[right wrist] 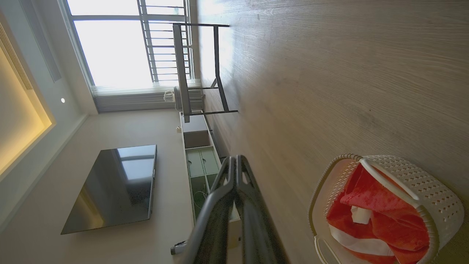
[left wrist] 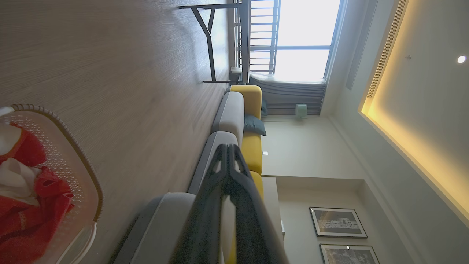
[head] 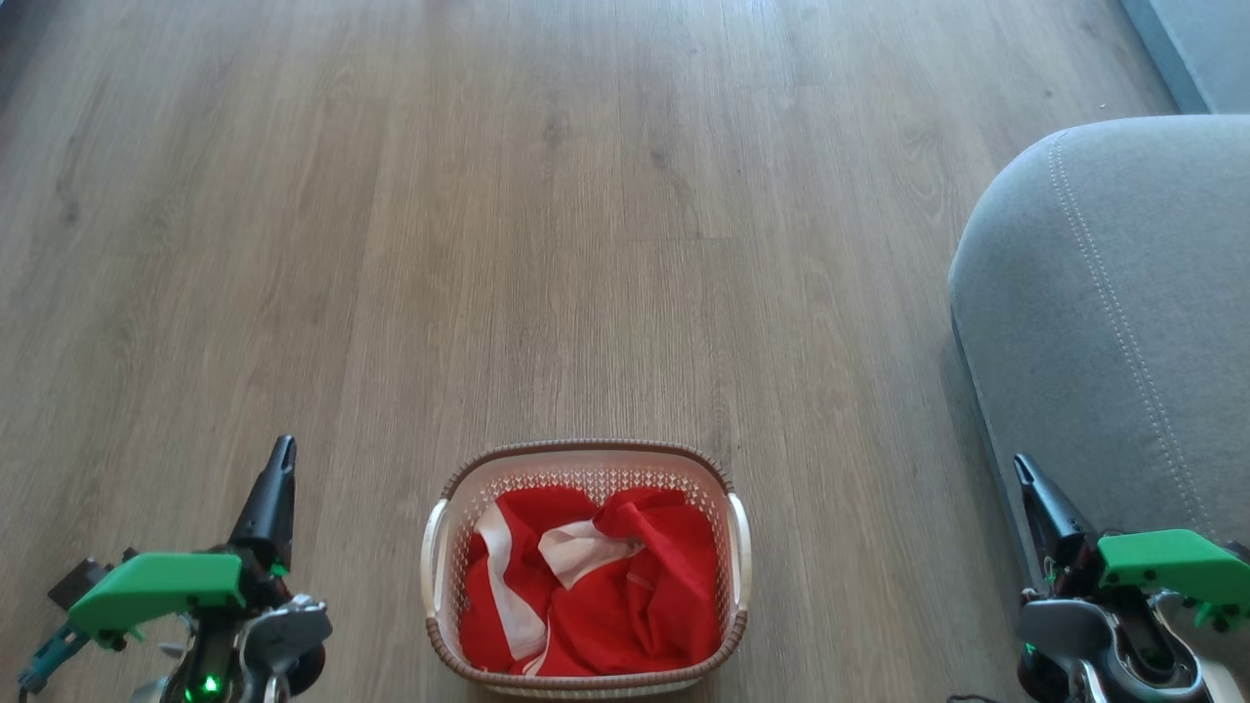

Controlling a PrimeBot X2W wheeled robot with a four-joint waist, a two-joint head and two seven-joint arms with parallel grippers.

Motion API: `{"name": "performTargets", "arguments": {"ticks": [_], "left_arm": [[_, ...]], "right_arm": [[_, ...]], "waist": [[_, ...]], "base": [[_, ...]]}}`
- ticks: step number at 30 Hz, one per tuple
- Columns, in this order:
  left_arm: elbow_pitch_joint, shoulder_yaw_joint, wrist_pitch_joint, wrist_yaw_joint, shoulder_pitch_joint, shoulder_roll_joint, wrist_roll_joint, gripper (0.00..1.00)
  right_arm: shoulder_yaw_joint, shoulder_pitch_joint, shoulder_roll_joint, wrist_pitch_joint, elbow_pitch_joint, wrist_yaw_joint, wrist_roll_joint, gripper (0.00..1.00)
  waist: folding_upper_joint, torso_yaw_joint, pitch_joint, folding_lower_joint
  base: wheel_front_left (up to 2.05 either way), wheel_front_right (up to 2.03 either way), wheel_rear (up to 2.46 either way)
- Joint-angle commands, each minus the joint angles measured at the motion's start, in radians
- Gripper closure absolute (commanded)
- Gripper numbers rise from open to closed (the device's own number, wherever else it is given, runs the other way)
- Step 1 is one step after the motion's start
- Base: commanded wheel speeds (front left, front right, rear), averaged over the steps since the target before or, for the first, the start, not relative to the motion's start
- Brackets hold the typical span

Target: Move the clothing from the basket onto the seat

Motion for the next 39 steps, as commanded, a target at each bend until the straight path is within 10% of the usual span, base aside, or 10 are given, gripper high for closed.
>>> {"name": "performTargets", "arguments": {"ticks": [1, 27, 28, 39], "left_arm": [[-0.035, 0.036, 0.007, -0.007, -0.056, 0.005, -0.006, 1.0], [-0.035, 0.036, 0.007, -0.007, -0.056, 0.005, -0.006, 1.0], [0.004, -0.001, -0.001, 0.001, 0.001, 0.0, 0.0, 0.0], [0.065, -0.009, -0.018, 0.001, 0.012, -0.003, 0.004, 0.0]], "right_arm": [[0.017, -0.048, -0.007, 0.007, -0.041, 0.007, 0.006, 1.0], [0.017, -0.048, -0.007, 0.007, -0.041, 0.007, 0.006, 1.0], [0.0, 0.0, 0.0, 0.0, 0.004, 0.0, 0.0, 0.0], [0.013, 0.004, 0.001, -0.007, 0.057, 0.0, -0.008, 0.0]], "waist": [[-0.0001, 0.0, 0.0, 0.0], [-0.0001, 0.0, 0.0, 0.0], [-0.0001, 0.0, 0.0, 0.0], [-0.0001, 0.0, 0.002, 0.0]], "base": [[0.0, 0.0, 0.0], [0.0, 0.0, 0.0], [0.0, 0.0, 0.0], [0.0, 0.0, 0.0]]}}
